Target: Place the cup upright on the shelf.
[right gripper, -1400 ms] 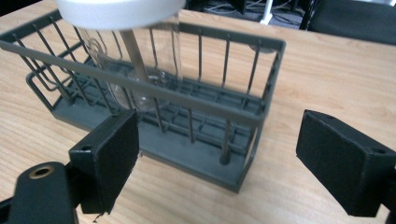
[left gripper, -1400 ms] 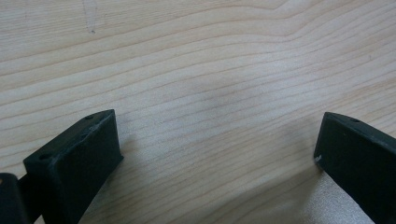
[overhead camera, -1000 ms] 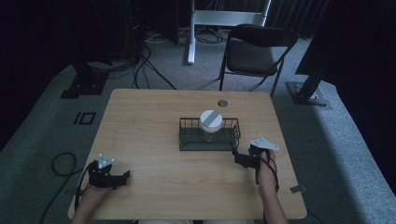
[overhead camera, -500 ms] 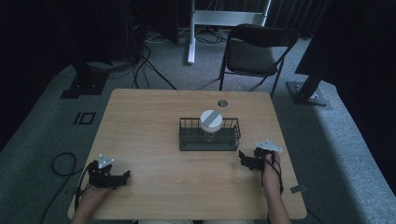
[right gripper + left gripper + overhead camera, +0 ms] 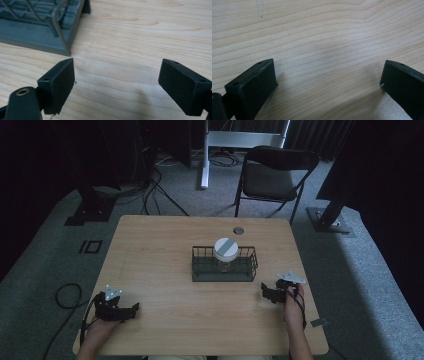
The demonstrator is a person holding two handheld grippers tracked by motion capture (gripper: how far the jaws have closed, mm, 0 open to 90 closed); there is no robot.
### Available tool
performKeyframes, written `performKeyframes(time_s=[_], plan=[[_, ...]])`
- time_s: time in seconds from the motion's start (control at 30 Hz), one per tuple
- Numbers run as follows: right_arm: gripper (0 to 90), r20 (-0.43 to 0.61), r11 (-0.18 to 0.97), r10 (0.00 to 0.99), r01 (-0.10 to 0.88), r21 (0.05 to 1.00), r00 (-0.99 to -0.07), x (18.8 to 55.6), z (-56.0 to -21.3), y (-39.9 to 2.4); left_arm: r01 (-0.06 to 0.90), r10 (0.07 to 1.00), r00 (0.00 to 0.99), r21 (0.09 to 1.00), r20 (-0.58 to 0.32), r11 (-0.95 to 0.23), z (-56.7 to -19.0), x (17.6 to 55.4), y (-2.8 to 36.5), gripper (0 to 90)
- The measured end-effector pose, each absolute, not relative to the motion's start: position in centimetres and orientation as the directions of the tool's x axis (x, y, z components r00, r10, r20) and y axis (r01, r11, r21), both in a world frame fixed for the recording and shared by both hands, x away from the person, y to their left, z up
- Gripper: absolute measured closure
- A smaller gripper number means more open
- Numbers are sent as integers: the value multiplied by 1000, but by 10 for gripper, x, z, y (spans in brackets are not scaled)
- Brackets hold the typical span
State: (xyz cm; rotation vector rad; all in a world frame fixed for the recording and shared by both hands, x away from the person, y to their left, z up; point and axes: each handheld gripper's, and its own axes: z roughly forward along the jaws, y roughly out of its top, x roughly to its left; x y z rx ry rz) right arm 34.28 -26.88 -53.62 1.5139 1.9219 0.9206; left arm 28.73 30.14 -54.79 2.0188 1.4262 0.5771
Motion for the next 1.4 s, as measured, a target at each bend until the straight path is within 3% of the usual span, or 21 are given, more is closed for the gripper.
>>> performKeyframes(time_s=[1.4], plan=[[120, 12, 123, 982, 680, 723, -191, 347, -551, -278, 686, 945, 327, 685, 11, -246, -548, 287, 301, 5]])
